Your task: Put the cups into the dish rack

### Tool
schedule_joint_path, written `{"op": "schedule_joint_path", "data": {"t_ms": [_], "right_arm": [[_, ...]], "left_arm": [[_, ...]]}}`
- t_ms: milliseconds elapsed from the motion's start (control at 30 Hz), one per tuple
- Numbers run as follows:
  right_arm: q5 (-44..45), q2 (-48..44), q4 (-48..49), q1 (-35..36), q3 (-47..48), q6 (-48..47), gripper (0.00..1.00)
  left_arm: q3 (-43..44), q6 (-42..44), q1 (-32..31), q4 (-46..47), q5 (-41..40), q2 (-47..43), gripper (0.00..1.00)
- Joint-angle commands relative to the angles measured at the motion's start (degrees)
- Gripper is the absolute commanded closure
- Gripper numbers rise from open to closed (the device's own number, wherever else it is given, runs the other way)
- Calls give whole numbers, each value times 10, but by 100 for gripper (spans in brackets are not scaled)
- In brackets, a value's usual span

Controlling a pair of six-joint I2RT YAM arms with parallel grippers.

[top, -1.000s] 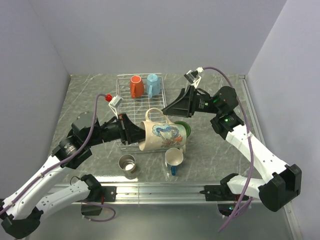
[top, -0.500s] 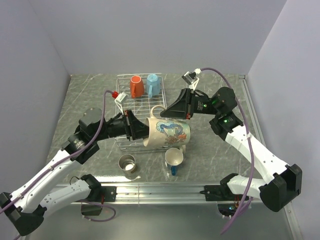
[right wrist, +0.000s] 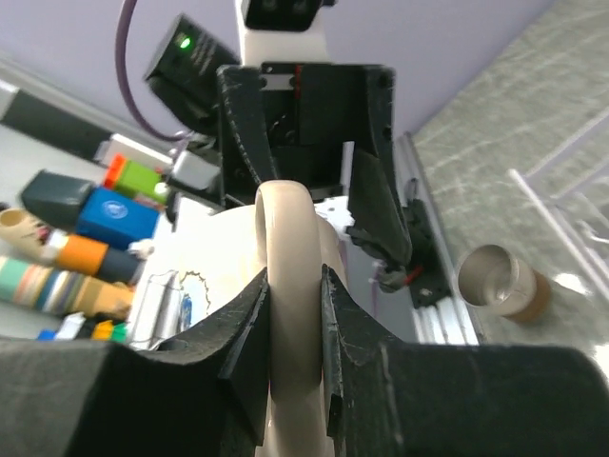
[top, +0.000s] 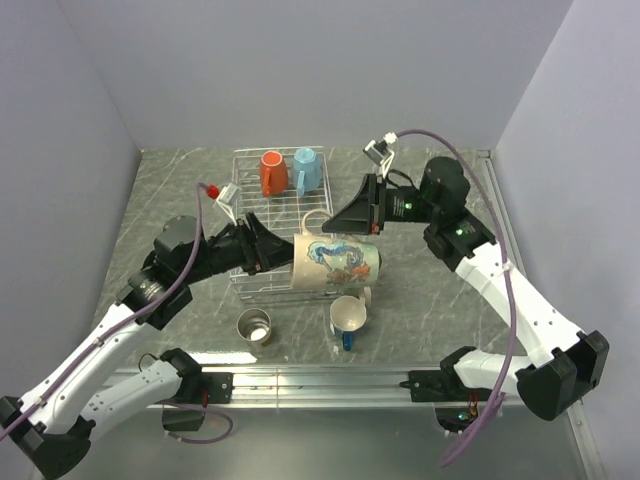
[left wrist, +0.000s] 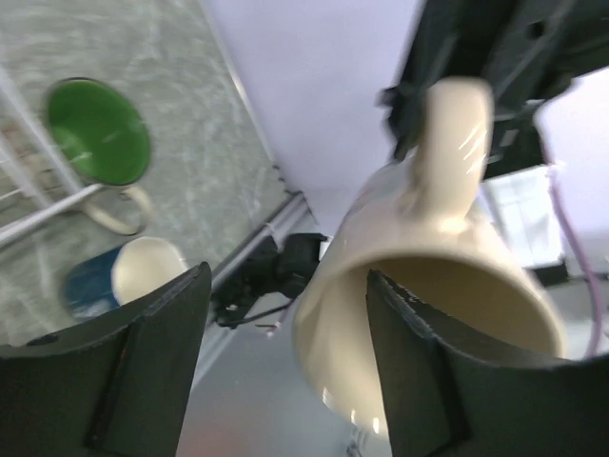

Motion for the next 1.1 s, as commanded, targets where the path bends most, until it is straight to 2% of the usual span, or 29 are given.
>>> {"op": "schedule_joint_path", "data": {"t_ms": [0,33,100,133,200,233,267,300,333,367,400,433,467,500,533,600,667,1067], "right_arm": [[33,4,-132,-18,108,-98,100],[45,12,-207,-20,128,-122,100],[111,44,-285,-23,196,-188,100],[139,60,-370,-22,223,-212,100],[199,107,-440,-17,301,-267,100],[282,126,-511,-16,331,-281,100],[322,169,-546,-7,362,-306,100],[375,196,-582,-2,432,-314,100],[469,253,-654,5,474,-323,100],[522,286,-688,15,514,-330,100],[559,322,-723,27,604,-338,100],[606,372,-761,31,634,-334,100],[618,393,-769,30,650,-328,100],[637,418,-783,32,707,-314,100],[663,481,-832,32,750,-308,100],[690,519,-846,32,806,-293,100],[701,555,-855,33,819,-273,100],[704,621,-865,62,820,-215,100]], "left_arm": [[30,30,5,-83,-88,-31,28],[31,40,5,-104,-101,-40,24],[34,42,6,-162,-133,-56,21],[35,46,6,-178,-166,-60,20],[39,45,6,-240,-203,-69,19],[42,45,6,-253,-231,-72,19],[39,44,6,-268,-244,-75,18],[41,42,6,-296,-257,-79,17],[43,44,6,-309,-266,-79,16],[44,46,7,-319,-266,-78,16],[46,46,7,-328,-285,-75,16],[50,49,7,-349,-292,-72,16],[50,54,7,-353,-294,-68,17],[53,60,6,-357,-294,-63,17],[55,62,6,-368,-294,-59,17],[60,70,7,-369,-287,-51,18],[66,73,7,-370,-284,-49,18],[61,93,7,-378,-264,-53,19]]}}
